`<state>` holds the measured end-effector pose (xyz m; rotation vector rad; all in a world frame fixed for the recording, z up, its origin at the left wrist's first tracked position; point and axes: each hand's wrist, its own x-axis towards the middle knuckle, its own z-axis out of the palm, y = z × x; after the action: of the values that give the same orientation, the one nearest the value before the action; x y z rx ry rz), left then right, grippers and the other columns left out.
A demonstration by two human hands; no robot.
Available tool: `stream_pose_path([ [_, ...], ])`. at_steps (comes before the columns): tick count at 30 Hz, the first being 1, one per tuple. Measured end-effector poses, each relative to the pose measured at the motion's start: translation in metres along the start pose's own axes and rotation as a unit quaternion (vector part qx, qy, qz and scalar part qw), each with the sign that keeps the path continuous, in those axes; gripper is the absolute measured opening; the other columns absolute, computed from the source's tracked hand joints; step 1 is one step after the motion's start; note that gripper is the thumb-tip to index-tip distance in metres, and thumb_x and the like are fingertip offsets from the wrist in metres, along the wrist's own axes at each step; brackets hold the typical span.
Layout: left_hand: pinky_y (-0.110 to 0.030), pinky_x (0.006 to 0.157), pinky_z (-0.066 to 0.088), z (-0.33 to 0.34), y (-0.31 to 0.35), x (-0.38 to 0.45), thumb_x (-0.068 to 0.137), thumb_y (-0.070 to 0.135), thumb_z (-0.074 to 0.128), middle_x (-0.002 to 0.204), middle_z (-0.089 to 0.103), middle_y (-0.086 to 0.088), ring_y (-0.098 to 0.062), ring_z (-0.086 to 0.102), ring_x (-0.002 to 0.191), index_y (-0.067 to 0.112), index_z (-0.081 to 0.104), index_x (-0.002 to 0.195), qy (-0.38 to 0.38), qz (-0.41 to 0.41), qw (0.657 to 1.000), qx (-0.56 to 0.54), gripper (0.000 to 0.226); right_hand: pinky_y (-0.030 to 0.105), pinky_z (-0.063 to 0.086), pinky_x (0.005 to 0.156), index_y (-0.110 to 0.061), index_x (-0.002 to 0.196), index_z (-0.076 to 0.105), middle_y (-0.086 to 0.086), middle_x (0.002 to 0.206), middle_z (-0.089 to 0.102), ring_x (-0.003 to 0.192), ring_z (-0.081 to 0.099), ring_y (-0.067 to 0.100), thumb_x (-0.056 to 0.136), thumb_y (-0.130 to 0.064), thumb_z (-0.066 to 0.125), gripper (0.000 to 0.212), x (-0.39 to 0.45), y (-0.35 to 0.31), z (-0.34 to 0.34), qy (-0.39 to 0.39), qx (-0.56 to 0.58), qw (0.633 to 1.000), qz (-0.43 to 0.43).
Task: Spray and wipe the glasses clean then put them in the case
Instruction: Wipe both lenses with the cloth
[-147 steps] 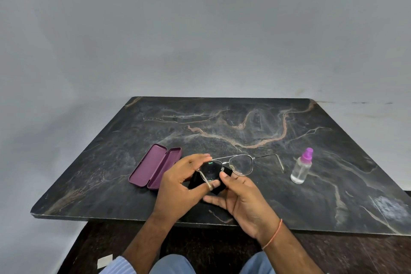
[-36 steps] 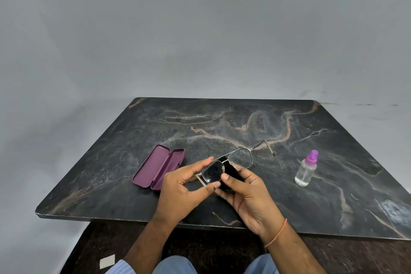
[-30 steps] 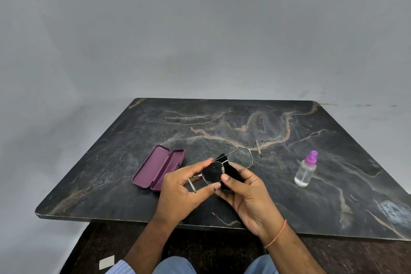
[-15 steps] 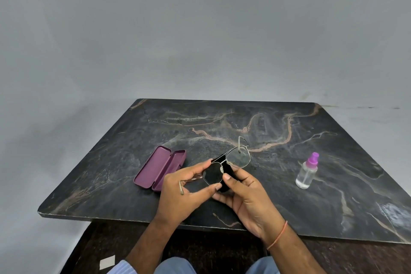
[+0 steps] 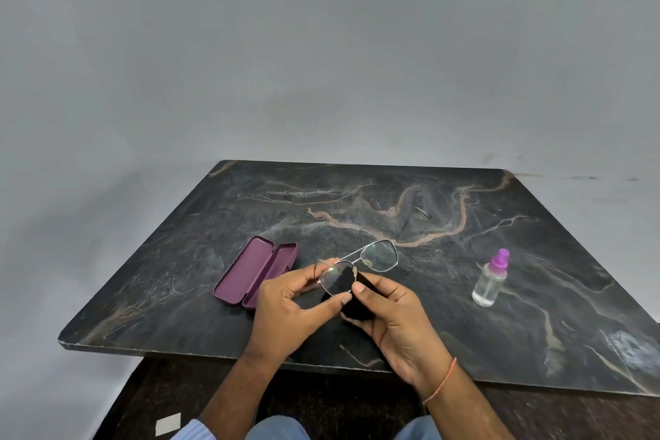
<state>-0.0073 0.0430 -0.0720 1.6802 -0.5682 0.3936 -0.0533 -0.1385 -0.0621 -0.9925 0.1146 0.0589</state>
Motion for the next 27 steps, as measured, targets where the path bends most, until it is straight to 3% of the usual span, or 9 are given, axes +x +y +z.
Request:
stream_pose_path([
  [4,-0.035,0.102,0.065,-0.004,-0.003,-0.001,0.075,0.022,0.096,0.122,0.084,0.008,-0.012,0.079,0.120,0.020,0.079,0.130,0.024,-0.027,0.999,-0.036,0.058,0.036,0.064,0.079,0.003,0.113,0.075,0.025,0.110,0.076,0.095,0.077,0.030,0.084,-0.003,0.073,0.030,-0.001,-0.003,-0.002,0.029,0.063,0.998,-0.013],
  [8,-0.039,0.103,0.064,-0.005,-0.003,-0.002,0.076,0.026,0.094,0.124,0.084,0.008,-0.012,0.078,0.122,0.022,0.079,0.130,0.031,-0.034,0.998,-0.041,0.056,0.038,0.062,0.093,0.006,0.125,0.071,0.027,0.125,0.074,0.112,0.076,0.034,0.096,-0.009,0.065,0.034,-0.005,-0.012,-0.004,0.044,0.127,0.991,-0.004],
  [11,-0.038,0.102,0.065,-0.003,-0.002,-0.002,0.078,0.021,0.095,0.126,0.083,0.008,-0.013,0.078,0.121,0.018,0.079,0.132,0.020,-0.018,0.999,-0.027,0.056,0.048,0.058,0.103,0.007,0.131,0.067,0.027,0.129,0.073,0.124,0.071,0.038,0.102,-0.020,0.064,0.039,-0.003,-0.022,-0.008,0.084,0.172,0.981,0.000],
  [13,-0.037,0.101,0.066,-0.003,-0.003,-0.002,0.079,0.016,0.096,0.127,0.083,0.008,-0.014,0.078,0.122,0.017,0.078,0.133,0.012,-0.005,1.000,-0.018,0.057,0.049,0.060,0.099,0.008,0.125,0.071,0.027,0.125,0.074,0.120,0.073,0.037,0.101,-0.017,0.066,0.035,-0.002,-0.029,-0.010,0.099,0.156,0.983,-0.013],
  [15,-0.037,0.100,0.066,-0.004,-0.004,-0.003,0.079,0.014,0.096,0.126,0.083,0.008,-0.015,0.079,0.122,0.017,0.077,0.134,0.011,0.002,1.000,-0.016,0.058,0.044,0.065,0.091,0.004,0.107,0.081,0.027,0.115,0.078,0.106,0.079,0.033,0.100,-0.008,0.064,0.022,-0.003,-0.032,-0.011,0.101,0.123,0.987,-0.016],
  [17,-0.037,0.099,0.066,-0.004,-0.004,-0.003,0.079,0.016,0.095,0.126,0.083,0.009,-0.016,0.079,0.121,0.018,0.076,0.135,0.016,0.007,1.000,-0.021,0.060,0.037,0.068,0.080,0.000,0.094,0.084,0.025,0.108,0.080,0.094,0.082,0.029,0.099,-0.002,0.062,0.023,-0.005,-0.032,-0.010,0.100,0.093,0.991,-0.010],
  [21,-0.033,0.098,0.066,-0.002,0.001,-0.001,0.078,0.016,0.095,0.130,0.081,0.014,-0.015,0.078,0.122,0.024,0.075,0.135,0.013,0.010,0.999,-0.030,0.060,0.035,0.068,0.074,0.002,0.094,0.084,0.026,0.108,0.080,0.090,0.082,0.029,0.097,-0.004,0.065,0.019,-0.007,-0.032,-0.006,0.105,0.102,0.989,0.005],
  [24,-0.032,0.097,0.066,-0.001,0.004,-0.002,0.078,0.015,0.095,0.127,0.082,0.014,-0.015,0.079,0.120,0.028,0.075,0.133,0.011,0.013,1.000,-0.025,0.060,0.040,0.068,0.081,0.007,0.107,0.079,0.028,0.113,0.078,0.099,0.081,0.034,0.096,-0.010,0.069,0.023,-0.008,-0.036,-0.004,0.119,0.109,0.987,0.010],
  [27,-0.037,0.096,0.067,-0.004,0.002,-0.004,0.078,0.018,0.098,0.126,0.082,0.011,-0.017,0.080,0.119,0.022,0.075,0.135,0.011,0.008,1.000,-0.027,0.061,0.043,0.066,0.086,0.009,0.112,0.077,0.029,0.115,0.077,0.105,0.078,0.037,0.096,-0.012,0.071,0.027,-0.008,-0.037,-0.003,0.126,0.084,0.988,0.013],
])
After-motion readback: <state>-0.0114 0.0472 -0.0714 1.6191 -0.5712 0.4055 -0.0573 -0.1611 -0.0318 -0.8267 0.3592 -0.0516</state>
